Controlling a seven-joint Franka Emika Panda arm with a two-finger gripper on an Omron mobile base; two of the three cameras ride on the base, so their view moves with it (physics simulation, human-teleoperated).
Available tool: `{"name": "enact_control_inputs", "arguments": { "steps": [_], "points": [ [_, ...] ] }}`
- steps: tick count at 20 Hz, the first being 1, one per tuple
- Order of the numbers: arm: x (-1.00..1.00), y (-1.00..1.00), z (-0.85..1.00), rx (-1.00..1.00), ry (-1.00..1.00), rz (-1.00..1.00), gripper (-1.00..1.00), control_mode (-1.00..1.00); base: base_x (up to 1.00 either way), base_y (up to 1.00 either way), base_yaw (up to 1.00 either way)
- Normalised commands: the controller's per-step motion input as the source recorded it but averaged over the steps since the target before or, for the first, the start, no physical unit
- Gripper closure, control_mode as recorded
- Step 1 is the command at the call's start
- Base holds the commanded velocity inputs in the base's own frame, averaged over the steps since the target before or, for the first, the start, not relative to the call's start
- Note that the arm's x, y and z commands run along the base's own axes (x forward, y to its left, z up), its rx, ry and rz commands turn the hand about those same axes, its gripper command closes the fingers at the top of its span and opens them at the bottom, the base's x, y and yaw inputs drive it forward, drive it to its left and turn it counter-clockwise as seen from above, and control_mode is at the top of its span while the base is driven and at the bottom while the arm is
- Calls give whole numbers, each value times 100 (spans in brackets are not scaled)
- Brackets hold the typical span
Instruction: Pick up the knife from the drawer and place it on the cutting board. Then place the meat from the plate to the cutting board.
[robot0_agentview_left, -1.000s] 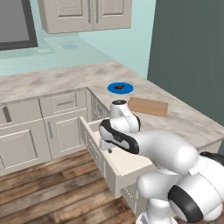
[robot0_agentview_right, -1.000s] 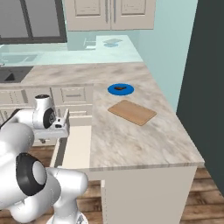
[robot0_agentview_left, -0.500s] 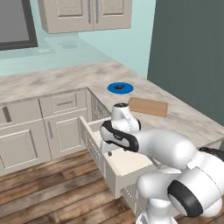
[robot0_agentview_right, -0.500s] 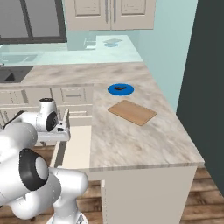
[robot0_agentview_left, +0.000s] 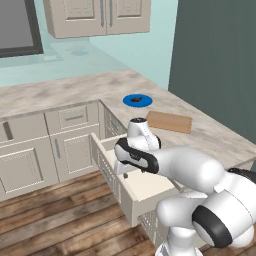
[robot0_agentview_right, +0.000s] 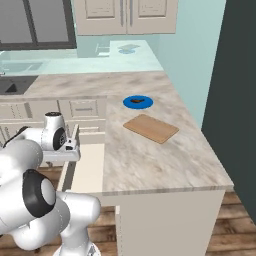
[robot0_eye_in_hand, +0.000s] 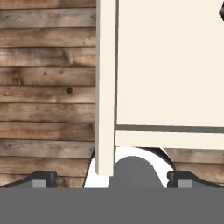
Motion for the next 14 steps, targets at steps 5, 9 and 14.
{"name": "enact_control_inputs", "arguments": {
  "steps": [5,9,14],
  "points": [
    [0,0,-14,0,0,0,-100,-100,0,0,0],
    [0,0,-29,1,0,0,-100,-100,0,0,0],
    [0,1,-34,0,0,2,-100,-100,0,0,0]
  ]
}}
